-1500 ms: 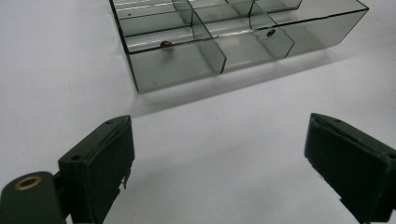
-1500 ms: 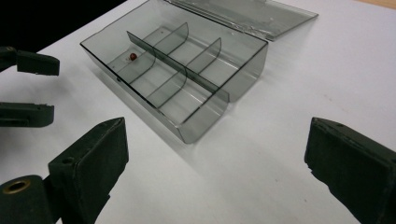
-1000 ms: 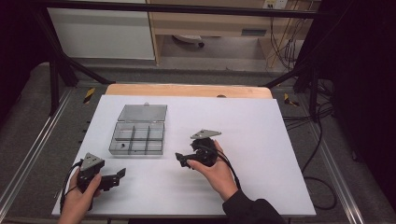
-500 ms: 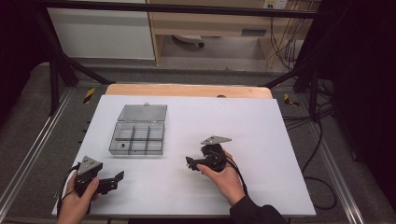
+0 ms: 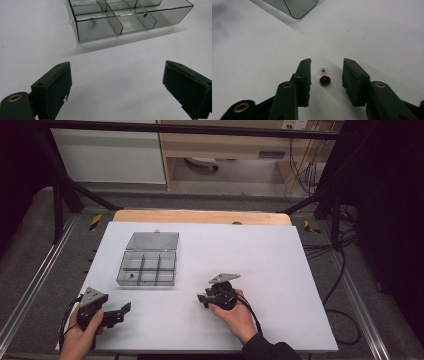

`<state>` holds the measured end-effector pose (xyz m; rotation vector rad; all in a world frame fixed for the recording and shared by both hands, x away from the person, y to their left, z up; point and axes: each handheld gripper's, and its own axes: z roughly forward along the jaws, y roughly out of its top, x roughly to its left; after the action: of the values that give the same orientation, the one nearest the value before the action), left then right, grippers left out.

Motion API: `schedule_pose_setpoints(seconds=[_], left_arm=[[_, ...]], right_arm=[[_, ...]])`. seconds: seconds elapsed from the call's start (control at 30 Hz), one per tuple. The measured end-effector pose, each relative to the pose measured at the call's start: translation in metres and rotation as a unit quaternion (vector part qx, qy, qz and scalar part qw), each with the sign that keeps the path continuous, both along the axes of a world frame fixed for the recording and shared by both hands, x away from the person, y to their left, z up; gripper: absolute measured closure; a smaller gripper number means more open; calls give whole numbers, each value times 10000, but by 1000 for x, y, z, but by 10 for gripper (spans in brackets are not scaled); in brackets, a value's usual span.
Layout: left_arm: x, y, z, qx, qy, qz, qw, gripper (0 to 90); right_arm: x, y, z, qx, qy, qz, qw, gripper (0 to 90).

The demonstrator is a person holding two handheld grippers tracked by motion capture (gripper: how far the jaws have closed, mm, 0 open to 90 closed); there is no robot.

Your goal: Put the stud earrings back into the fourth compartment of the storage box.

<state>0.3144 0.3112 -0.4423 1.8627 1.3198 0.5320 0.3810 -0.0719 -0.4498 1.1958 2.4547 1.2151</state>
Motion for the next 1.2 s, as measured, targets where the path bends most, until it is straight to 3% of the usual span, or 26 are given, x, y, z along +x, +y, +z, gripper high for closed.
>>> schedule_pose_setpoints(seconds=[0.47,0.6,1.0,1.2], left_arm=[[0,0,0,-13,-7,6,10000,89],[0,0,0,-8,2,4,10000,89],[0,0,0,-4,-3,-2,10000,89],[0,0,0,7,4,-13,10000,89]], right_arm=[[-2,5,-6,-219,-223,101,9995,789],[-1,4,-5,-197,-203,87,9996,801],[2,3,3,505,46,101,9987,803],[1,11,7,604,6,269,9978,804]])
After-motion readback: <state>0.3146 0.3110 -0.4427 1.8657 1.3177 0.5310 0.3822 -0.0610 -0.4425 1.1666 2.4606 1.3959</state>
